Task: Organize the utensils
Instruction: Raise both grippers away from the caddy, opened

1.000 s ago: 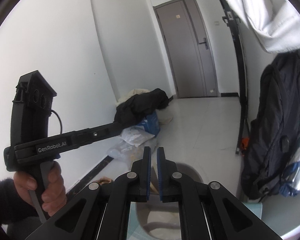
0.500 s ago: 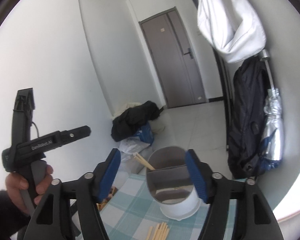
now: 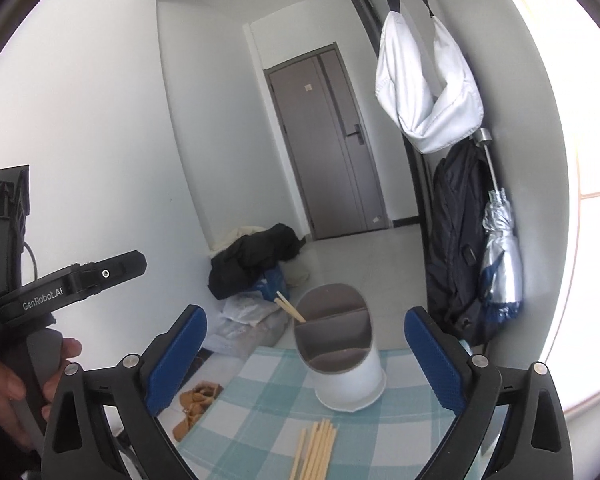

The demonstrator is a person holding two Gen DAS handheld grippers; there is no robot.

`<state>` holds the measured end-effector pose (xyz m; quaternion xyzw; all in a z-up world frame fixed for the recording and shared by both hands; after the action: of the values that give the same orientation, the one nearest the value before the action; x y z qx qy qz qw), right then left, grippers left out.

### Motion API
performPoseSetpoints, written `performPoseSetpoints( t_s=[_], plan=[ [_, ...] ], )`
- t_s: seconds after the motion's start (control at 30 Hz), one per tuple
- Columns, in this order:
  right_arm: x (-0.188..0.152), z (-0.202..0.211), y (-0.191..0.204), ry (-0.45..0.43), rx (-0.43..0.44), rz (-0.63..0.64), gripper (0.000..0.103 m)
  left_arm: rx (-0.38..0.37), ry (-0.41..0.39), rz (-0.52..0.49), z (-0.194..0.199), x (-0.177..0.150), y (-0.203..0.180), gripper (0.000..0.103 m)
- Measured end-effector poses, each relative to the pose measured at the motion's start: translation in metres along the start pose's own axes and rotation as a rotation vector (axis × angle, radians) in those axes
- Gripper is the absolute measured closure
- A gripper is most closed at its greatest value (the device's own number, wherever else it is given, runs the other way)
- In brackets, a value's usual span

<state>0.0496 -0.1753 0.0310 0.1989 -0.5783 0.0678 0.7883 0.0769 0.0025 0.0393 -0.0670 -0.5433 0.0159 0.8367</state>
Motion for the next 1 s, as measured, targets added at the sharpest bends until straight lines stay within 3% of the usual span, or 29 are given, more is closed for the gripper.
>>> performPoseSetpoints(
  t_s=[0.3,0.53,0.73,1.0],
  plan=[
    [-0.038,0.003,-0.004,0.084,-0.054,0.032,0.002,0.027,0.038,0.025,0.000,-0.045,0.010,0.002],
    [-0.076,-0.011,-0.017,0.207,-0.108,0.065,0.002,0.073,0.119,0.117,-0.022,-0.088,0.034,0.002],
    [-0.109,-0.030,-0.034,0.349,-0.154,0.040,0.002,0.115,0.180,0.136,-0.036,-0.112,0.052,0.002],
    [-0.167,-0.071,-0.036,0.605,-0.152,0.122,0.010,0.125,0.247,0.179,-0.050,-0.120,0.069,0.002]
  ],
)
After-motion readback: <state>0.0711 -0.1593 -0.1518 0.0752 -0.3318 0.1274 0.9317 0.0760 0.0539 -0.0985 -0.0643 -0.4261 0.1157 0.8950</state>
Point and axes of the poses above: each gripper's, at about its wrist camera, not at the fingertips, and z roughly against the way its jaws point, y to its left, x to its top, the point moved 10 cm from there along -z, roughly the way its jaws point, and after that the axes turned 1 degree about z, right-handed, at the moved point
